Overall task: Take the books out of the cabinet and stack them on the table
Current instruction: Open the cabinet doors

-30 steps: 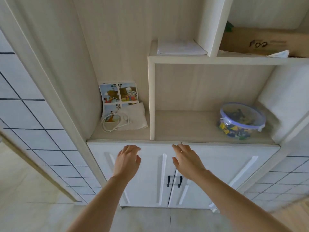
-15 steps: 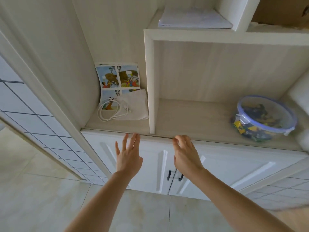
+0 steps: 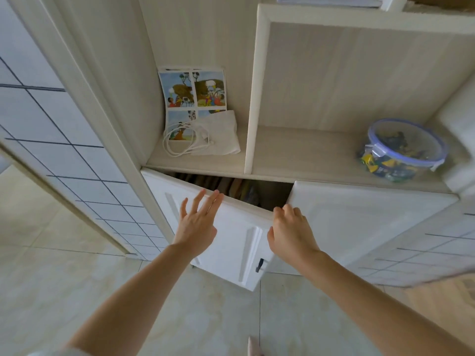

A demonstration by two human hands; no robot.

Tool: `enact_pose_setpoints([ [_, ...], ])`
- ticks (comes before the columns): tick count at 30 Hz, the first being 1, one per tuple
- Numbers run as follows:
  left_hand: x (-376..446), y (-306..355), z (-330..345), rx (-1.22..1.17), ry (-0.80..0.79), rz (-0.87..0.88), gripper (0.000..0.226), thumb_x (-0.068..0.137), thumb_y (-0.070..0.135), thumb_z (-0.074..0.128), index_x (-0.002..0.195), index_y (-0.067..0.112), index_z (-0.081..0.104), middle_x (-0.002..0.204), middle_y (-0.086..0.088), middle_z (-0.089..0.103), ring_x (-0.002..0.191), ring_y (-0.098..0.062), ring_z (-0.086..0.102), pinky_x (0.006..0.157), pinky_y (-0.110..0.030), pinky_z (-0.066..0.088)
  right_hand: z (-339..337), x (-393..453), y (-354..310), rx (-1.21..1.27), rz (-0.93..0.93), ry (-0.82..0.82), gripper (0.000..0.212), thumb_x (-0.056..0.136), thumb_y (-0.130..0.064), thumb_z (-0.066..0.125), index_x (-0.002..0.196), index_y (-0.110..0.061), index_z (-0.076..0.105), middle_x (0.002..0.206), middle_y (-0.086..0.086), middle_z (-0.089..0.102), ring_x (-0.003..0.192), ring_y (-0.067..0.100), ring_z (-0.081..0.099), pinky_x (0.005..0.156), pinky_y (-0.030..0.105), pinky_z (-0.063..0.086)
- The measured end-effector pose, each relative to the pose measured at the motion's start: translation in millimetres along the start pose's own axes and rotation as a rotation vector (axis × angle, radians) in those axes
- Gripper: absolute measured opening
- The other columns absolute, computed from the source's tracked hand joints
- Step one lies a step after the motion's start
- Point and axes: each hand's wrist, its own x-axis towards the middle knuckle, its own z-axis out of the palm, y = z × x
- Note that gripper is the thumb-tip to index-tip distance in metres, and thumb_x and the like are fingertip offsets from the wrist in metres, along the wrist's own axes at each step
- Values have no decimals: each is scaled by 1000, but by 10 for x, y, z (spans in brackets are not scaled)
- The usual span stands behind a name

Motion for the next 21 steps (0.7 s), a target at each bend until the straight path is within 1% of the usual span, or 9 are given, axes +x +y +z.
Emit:
enact_pose_setpoints([
  [2,-164,-84,-46,-37,-16,39,75,87,15,57,152,24,20,161,5,17,150,-22,6,119,-55,11,23,-201,-196,2,66,-48,21,87,-21,55,102,-6,51,97,11,52,80,19,38,70,27,43],
  [5,-431,-227,-116,-79,-12,101,67,91,21,56,150,24,26,160,6,21,150,-20,8,119,-54,15,-4,-580,-583,-12,110,-44,33,90,-35,56,105,-6,50,96,13,53,87,24,49,78,30,51],
  [8,-645,-358,-232,-212,30,117,47,94,22,54,140,22,43,150,6,39,146,-17,23,118,-49,24,-70,-821,-930,69,153,-131,39,99,-41,38,110,-6,47,101,13,53,96,26,51,86,33,50],
  [11,-750,-382,-403,-547,36,-38,23,96,24,53,117,19,62,125,5,58,127,-16,45,108,-40,38,-21,-936,-1169,264,262,-210,39,101,-38,31,113,-5,48,106,16,55,96,26,53,79,32,49],
  [13,-805,-389,-461,-694,63,-179,20,95,28,57,112,20,63,123,5,58,124,-17,48,105,-36,39,59,-1013,-1275,427,294,-267,31,101,-35,34,100,-8,50,97,13,58,85,23,54,67,30,44],
  [15,-882,-388,-517,-719,137,-285,40,90,31,64,127,20,54,138,4,48,131,-19,41,107,-34,35,88,-1081,-1374,607,315,-356,24,99,-31,40,86,-13,48,82,5,56,72,17,51,62,29,41],
  [17,-958,-380,-574,-848,82,-426,71,87,29,70,146,21,31,153,1,30,140,-22,31,109,-37,33,27,-1110,-1493,734,291,-465,21,96,-31,47,82,-16,51,75,-1,54,67,11,49,63,26,45],
  [19,-1035,-389,-591,-1043,-77,-585,95,84,18,73,153,25,8,161,-1,13,142,-25,27,108,-39,35,-3,-1105,-1625,887,310,-596,22,93,-31,55,92,-10,59,85,3,59,76,11,55,78,30,53],
  [21,-1131,-475,-538,-1214,-171,-653,104,81,8,74,152,35,3,162,2,11,131,-26,42,99,-42,48,8,-1100,-1763,1037,399,-755,27,91,-35,61,104,-11,58,96,1,59,86,11,55,86,31,51],
])
